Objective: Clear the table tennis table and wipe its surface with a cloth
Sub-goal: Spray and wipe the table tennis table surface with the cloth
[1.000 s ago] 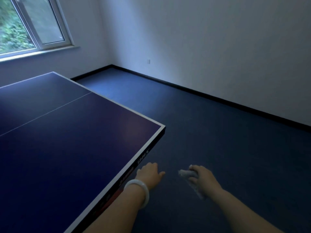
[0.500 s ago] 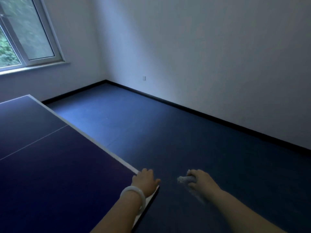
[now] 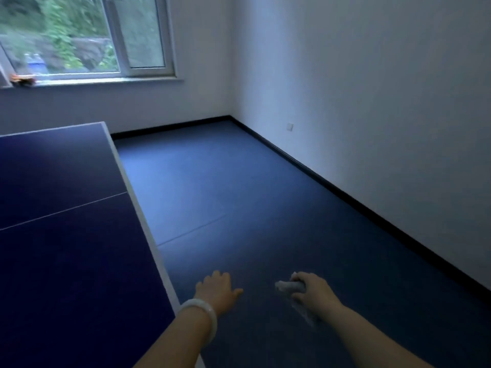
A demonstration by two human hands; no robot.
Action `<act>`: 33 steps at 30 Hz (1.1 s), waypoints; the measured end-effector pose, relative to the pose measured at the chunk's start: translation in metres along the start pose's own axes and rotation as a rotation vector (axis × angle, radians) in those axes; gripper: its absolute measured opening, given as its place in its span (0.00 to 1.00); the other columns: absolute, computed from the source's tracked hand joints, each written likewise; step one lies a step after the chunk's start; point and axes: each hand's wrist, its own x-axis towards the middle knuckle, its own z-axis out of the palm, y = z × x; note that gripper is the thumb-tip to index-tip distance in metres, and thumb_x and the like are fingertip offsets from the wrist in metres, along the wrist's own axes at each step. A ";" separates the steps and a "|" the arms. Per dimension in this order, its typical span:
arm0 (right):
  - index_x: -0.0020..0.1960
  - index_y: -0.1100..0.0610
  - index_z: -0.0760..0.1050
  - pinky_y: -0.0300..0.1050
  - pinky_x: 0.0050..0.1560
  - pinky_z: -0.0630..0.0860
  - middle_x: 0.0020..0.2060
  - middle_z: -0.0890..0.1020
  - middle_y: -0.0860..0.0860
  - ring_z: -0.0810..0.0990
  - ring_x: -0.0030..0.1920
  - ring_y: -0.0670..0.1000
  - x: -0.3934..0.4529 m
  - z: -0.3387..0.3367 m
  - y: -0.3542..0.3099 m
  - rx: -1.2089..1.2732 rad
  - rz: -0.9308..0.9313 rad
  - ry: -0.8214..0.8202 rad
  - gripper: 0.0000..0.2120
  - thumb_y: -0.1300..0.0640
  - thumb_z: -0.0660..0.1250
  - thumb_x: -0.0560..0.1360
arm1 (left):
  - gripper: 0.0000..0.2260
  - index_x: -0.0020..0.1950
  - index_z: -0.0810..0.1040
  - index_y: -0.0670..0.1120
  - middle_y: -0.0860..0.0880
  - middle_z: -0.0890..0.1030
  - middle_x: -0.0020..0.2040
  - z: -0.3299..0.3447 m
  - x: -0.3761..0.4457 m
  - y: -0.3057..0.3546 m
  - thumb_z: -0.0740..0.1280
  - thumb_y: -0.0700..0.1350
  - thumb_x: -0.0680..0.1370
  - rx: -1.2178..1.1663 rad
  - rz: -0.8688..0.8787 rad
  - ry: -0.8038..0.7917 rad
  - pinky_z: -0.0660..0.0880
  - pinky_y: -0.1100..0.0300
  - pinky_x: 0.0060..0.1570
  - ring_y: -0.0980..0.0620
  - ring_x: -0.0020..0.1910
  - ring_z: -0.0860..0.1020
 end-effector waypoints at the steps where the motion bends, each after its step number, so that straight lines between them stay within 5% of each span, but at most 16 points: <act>1: 0.48 0.49 0.74 0.35 0.44 0.67 0.51 0.77 0.49 0.76 0.49 0.46 0.023 -0.008 0.002 -0.026 -0.041 -0.019 0.08 0.60 0.68 0.73 | 0.26 0.72 0.66 0.46 0.44 0.68 0.71 -0.005 0.014 0.004 0.57 0.62 0.81 -0.012 -0.042 0.017 0.65 0.47 0.66 0.43 0.69 0.68; 14: 0.62 0.55 0.76 0.42 0.54 0.71 0.58 0.79 0.53 0.77 0.58 0.53 0.274 -0.078 -0.055 -0.268 -0.456 -0.304 0.16 0.58 0.70 0.75 | 0.23 0.69 0.67 0.45 0.45 0.69 0.67 -0.067 0.104 0.018 0.56 0.60 0.81 -0.146 -0.518 0.124 0.63 0.46 0.69 0.44 0.66 0.69; 33: 0.60 0.52 0.77 0.39 0.50 0.69 0.56 0.79 0.51 0.77 0.56 0.52 0.522 -0.007 -0.341 -0.390 -0.772 -0.431 0.16 0.56 0.70 0.72 | 0.23 0.70 0.66 0.47 0.46 0.67 0.67 -0.199 0.265 -0.195 0.57 0.60 0.81 -0.318 -0.843 0.217 0.64 0.50 0.67 0.45 0.66 0.68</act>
